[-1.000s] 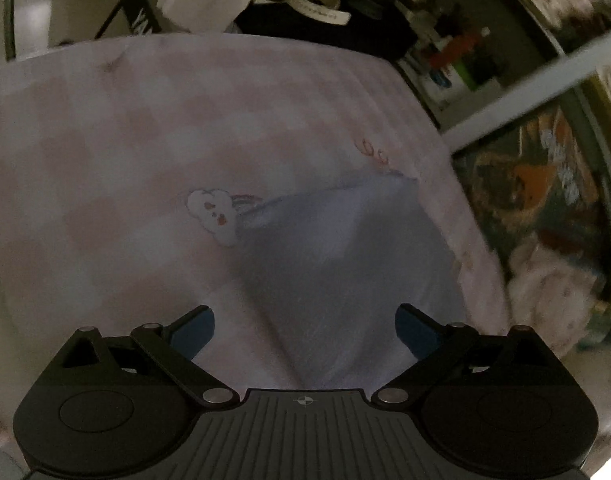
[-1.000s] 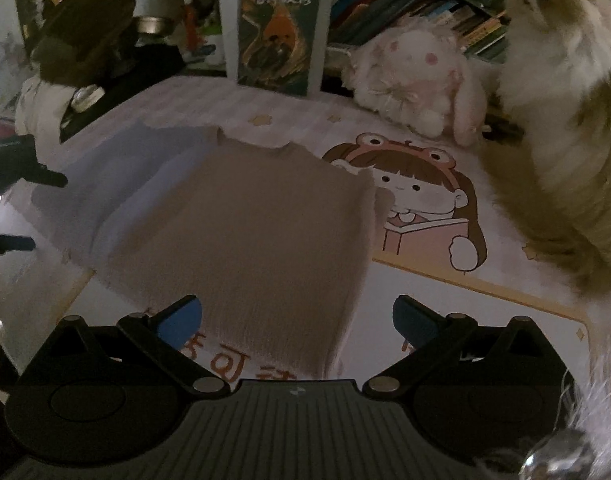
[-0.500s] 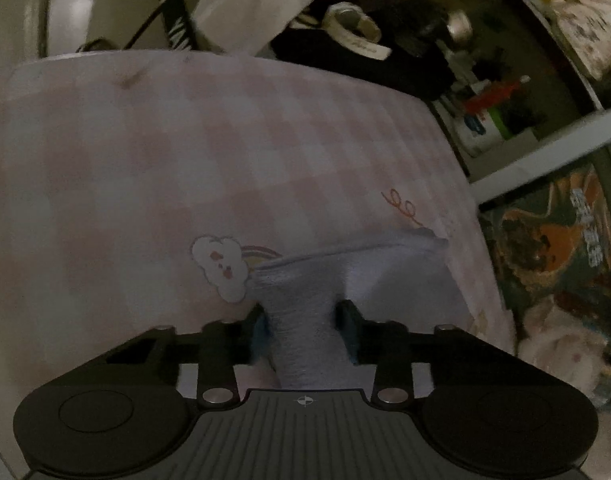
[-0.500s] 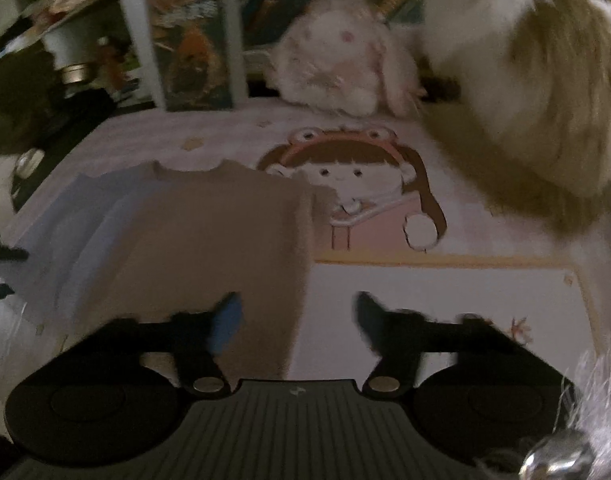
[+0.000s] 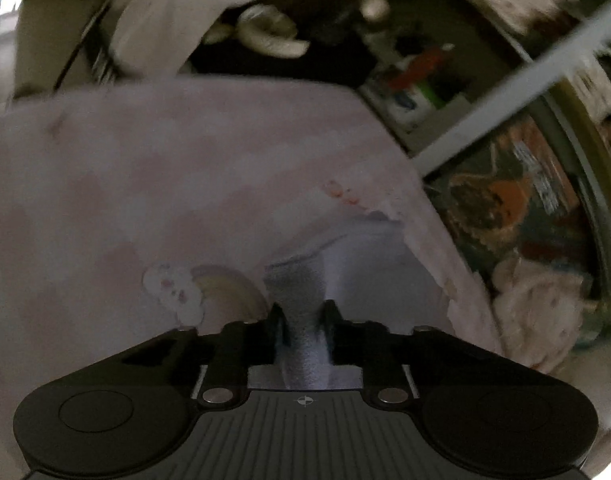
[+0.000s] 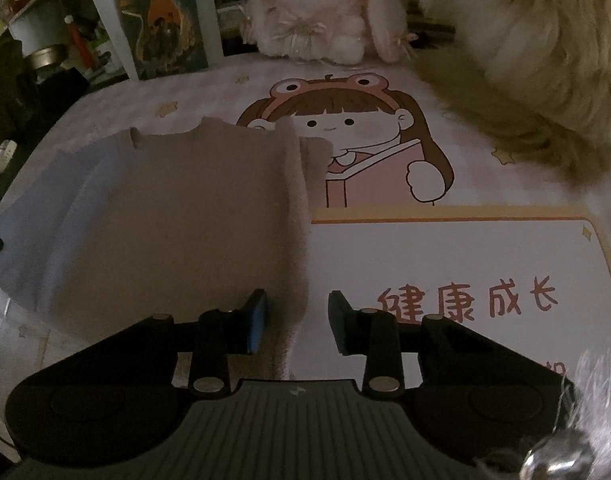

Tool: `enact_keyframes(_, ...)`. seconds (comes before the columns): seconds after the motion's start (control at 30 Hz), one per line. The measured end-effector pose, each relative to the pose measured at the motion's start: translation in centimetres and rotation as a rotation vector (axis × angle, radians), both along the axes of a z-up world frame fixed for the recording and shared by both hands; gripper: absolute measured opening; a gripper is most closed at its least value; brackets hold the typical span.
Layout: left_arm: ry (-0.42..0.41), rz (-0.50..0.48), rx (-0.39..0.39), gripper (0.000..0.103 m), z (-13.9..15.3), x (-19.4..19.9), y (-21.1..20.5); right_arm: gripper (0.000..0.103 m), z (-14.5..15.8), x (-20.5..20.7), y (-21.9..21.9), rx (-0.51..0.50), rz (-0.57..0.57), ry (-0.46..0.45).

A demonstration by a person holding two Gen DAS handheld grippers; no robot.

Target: Fold clothes

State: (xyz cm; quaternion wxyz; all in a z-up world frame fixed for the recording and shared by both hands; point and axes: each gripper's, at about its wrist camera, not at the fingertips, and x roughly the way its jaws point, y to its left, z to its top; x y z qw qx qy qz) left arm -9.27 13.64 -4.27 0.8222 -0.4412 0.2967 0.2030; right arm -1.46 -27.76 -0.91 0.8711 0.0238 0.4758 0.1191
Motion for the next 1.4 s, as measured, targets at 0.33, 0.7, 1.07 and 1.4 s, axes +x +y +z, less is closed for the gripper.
enact_keyframes(0.33, -0.026, -0.014, -0.057, 0.017, -1.1, 0.8, 0.9, 0.032, 0.0, 0.1, 0.4, -0.003, -0.018, 0.011)
enact_keyframes(0.7, -0.038, -0.051, -0.002, 0.010, -0.5, 0.9, 1.7, 0.033, 1.1, 0.1, 2.4, -0.040, 0.113, -0.083)
enact_keyframes(1.07, -0.134, -0.067, 0.177, 0.008, 4.2, 0.6, -2.9, 0.031, -0.5, 2.9, 2.1, 0.003, 0.280, -0.044)
enact_keyframes(1.4, -0.278, -0.301, 0.515, 0.008, 11.3, 0.5, -15.6, 0.031, -1.4, 4.7, 0.1, 0.134, 0.370, 0.002)
